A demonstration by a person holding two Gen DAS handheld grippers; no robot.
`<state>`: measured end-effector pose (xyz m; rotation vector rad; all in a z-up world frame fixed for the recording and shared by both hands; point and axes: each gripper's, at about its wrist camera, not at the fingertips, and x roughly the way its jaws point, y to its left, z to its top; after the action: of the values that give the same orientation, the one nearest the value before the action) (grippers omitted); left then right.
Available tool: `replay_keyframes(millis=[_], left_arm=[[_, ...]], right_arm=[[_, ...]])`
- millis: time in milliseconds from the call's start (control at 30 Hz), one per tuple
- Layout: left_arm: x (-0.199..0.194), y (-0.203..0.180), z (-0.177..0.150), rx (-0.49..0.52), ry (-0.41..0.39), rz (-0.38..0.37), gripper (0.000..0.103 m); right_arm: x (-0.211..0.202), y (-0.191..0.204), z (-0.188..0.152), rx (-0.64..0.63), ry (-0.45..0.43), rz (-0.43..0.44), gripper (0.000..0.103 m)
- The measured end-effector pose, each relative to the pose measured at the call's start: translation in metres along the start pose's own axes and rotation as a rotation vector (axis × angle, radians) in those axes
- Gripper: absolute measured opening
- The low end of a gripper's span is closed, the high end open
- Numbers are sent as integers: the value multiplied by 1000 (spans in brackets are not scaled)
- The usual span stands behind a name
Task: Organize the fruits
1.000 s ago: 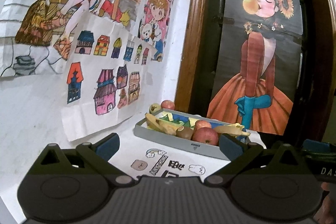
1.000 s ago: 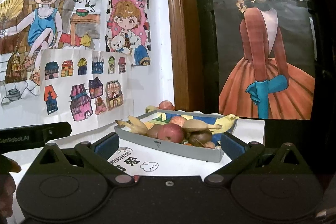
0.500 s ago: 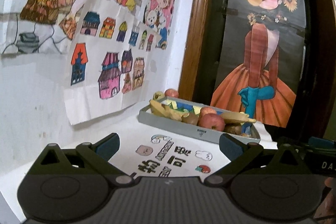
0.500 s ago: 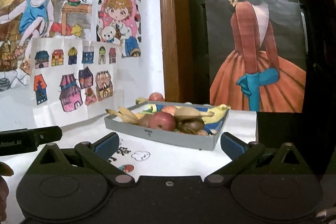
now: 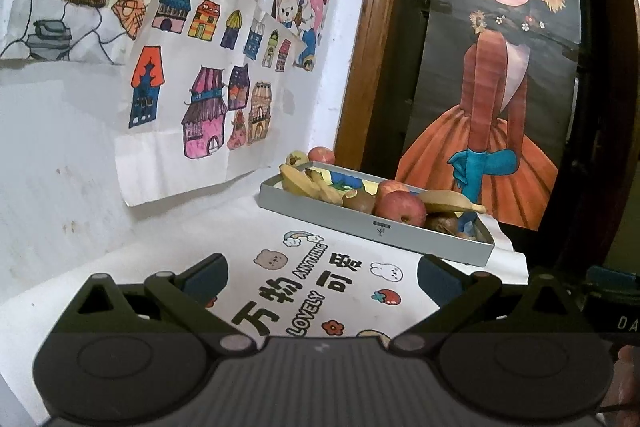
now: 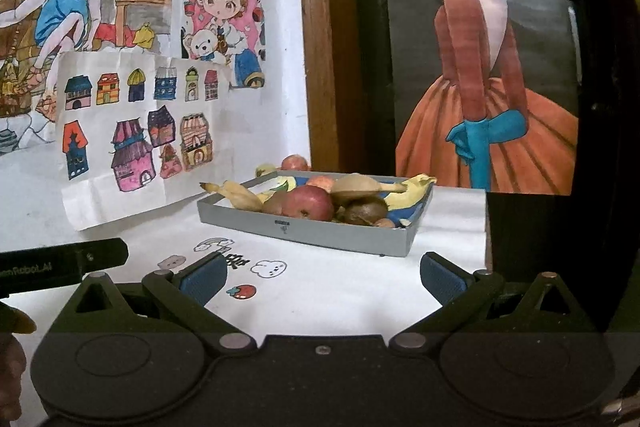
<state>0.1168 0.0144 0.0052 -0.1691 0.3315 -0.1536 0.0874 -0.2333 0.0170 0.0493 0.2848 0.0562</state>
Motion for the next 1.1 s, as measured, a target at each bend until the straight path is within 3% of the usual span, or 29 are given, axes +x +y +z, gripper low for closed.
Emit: replay_keyframes(millis=[233,1100], left_arm=[[0,-1,-5,-2,3,-5,103],[-7,-3,-10,14,-9,5,103]], right_arm=[[-6,3,-5,-7,-37,-21,102],[-7,4,-8,-5,-39,-28,102]])
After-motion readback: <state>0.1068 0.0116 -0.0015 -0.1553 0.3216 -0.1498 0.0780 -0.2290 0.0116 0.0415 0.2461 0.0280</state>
